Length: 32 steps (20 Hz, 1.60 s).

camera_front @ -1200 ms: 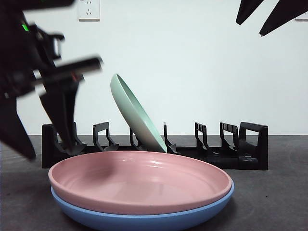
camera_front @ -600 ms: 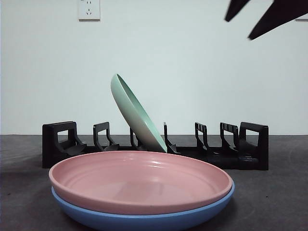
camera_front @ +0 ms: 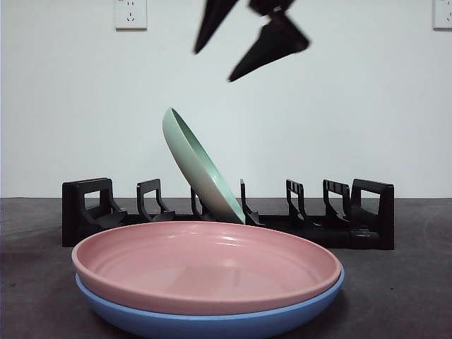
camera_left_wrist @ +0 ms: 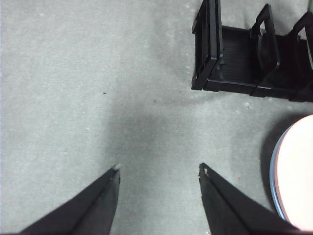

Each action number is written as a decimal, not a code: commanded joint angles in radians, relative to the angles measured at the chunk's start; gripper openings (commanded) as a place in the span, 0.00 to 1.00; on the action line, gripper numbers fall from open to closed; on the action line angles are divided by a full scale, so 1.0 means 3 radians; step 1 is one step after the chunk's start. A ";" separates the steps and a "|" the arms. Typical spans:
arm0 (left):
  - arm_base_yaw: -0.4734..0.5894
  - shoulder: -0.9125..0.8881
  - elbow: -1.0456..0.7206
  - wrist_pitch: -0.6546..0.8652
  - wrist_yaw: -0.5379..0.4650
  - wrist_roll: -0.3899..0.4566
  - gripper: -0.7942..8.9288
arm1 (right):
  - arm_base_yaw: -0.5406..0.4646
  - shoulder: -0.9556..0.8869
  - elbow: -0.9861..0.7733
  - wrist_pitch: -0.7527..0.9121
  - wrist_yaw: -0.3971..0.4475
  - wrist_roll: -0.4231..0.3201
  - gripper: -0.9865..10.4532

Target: Place the plate

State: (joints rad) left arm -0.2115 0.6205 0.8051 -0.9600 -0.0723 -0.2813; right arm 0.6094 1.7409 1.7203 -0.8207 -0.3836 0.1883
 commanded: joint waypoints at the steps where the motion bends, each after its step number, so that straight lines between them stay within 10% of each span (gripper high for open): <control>1: 0.0000 0.0008 0.0069 0.0038 0.0005 -0.0046 0.35 | 0.0125 0.0308 0.0348 0.0025 0.0112 0.0074 0.36; 10: 0.0000 0.0009 0.0069 0.0060 0.0004 0.0015 0.35 | 0.0253 0.0889 0.0662 0.0058 0.0177 0.0168 0.35; 16: 0.0001 0.0009 0.0069 0.0168 0.0004 0.0027 0.35 | 0.0275 0.0932 0.0684 0.0037 0.0170 0.0168 0.10; 21: 0.0000 0.0009 0.0069 0.0219 0.0004 0.0025 0.35 | 0.0275 0.0928 0.0862 -0.0203 0.0134 0.0154 0.10; 32: 0.0000 0.0009 0.0069 0.0340 0.0004 0.0023 0.35 | 0.0362 0.0898 0.2012 -0.1357 0.0178 -0.0388 0.10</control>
State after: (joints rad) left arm -0.2115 0.6205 0.8051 -0.8711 -0.0723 -0.2810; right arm 0.7017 1.9987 2.2948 -1.2304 -0.3325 0.1207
